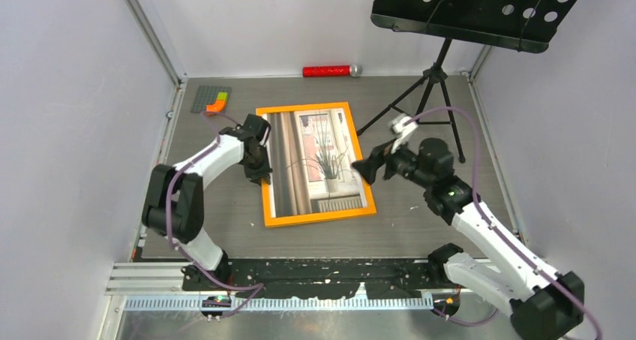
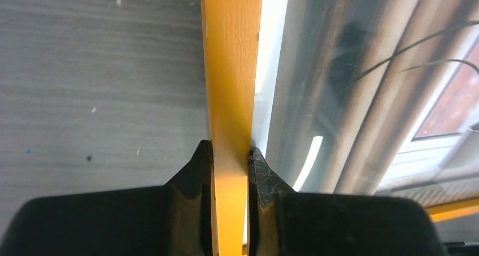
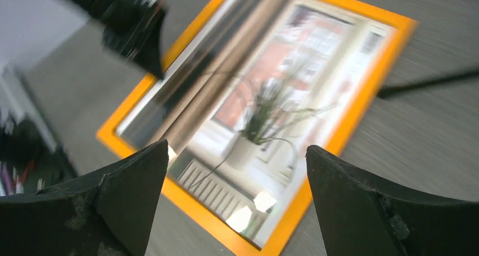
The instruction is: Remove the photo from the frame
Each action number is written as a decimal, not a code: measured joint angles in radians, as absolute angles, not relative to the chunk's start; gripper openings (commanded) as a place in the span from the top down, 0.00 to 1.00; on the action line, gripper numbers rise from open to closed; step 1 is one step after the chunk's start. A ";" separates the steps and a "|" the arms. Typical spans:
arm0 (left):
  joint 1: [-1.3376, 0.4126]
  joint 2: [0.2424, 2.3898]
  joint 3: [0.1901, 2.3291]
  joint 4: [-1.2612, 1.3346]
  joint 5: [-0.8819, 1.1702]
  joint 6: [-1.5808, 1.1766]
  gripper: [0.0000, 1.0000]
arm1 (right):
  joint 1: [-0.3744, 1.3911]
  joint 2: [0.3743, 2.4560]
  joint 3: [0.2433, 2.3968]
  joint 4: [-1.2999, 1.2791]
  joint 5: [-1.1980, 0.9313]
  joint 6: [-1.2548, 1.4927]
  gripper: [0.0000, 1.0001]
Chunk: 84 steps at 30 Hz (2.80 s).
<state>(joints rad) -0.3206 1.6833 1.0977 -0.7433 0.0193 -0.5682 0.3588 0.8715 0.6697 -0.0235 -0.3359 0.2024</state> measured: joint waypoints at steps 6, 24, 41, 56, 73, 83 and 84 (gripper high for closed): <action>-0.328 1.481 1.099 -0.847 0.000 -0.585 1.00 | 0.769 0.956 0.688 -0.051 -0.389 -0.237 0.03; -0.339 1.408 1.143 -0.958 0.028 -0.686 1.00 | 1.361 1.403 0.812 0.072 0.154 -0.766 0.09; -0.338 1.387 1.150 -0.970 0.052 -0.699 0.62 | 1.398 1.579 0.807 0.228 0.496 -0.903 0.69; -0.340 0.909 1.357 -0.918 -0.054 -0.659 0.00 | 1.423 1.340 0.743 0.442 0.681 -0.907 0.95; -0.340 0.674 1.129 -0.728 -0.192 -0.591 0.00 | 1.184 0.813 0.785 0.316 0.645 -0.052 0.95; -0.340 0.855 1.114 -0.664 -0.130 -0.561 0.00 | 0.937 0.699 0.663 0.211 0.474 0.439 0.95; -0.340 0.867 1.105 -0.655 -0.131 -0.554 0.00 | 0.870 0.700 0.651 0.201 0.434 0.497 0.95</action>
